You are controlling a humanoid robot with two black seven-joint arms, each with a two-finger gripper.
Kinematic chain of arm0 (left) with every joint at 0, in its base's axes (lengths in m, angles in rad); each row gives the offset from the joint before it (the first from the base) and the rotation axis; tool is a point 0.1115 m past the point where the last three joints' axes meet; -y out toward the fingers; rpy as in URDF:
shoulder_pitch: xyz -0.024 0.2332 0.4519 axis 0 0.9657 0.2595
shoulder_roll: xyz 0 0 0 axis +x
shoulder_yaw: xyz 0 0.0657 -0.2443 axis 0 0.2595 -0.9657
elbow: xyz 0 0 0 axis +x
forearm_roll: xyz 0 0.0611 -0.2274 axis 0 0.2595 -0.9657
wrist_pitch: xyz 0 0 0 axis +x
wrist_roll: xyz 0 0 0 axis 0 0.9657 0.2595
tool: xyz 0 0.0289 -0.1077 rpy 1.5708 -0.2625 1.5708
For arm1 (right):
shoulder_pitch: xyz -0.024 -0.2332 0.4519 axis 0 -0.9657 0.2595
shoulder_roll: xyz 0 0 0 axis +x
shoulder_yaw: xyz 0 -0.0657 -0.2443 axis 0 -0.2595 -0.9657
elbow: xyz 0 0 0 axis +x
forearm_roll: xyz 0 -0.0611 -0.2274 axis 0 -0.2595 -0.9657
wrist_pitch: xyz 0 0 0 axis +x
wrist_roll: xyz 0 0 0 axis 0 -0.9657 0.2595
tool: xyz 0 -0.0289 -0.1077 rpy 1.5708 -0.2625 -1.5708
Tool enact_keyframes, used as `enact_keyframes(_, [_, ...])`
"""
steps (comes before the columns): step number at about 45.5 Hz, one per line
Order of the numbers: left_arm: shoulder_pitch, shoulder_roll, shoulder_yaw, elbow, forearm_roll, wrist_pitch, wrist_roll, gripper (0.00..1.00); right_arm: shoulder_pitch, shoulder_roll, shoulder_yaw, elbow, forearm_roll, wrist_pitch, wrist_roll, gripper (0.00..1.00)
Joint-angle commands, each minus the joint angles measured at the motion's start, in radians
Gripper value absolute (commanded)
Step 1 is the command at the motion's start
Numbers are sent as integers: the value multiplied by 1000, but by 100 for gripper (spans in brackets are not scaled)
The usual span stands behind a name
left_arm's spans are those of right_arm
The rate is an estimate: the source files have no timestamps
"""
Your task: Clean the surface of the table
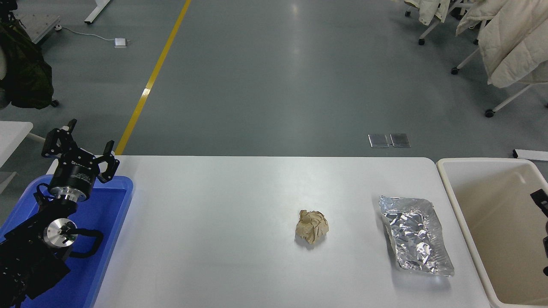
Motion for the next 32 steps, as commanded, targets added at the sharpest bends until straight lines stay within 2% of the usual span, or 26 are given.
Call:
enact_keyframes(1, [0, 0, 0, 0, 0, 0, 0, 100, 98, -218, 21, 309, 35, -3, 1, 100])
enact_keyframes(11, [0, 0, 0, 0, 0, 0, 0, 100, 121, -366, 289, 615, 33, 1, 1, 100])
enact_keyframes(16, [0, 0, 0, 0, 0, 0, 0, 100, 119, -406, 354, 757, 33, 4, 1, 100])
enact_keyframes(32, [0, 0, 0, 0, 0, 0, 0, 100, 99, -382, 437, 995, 15, 21, 11, 100])
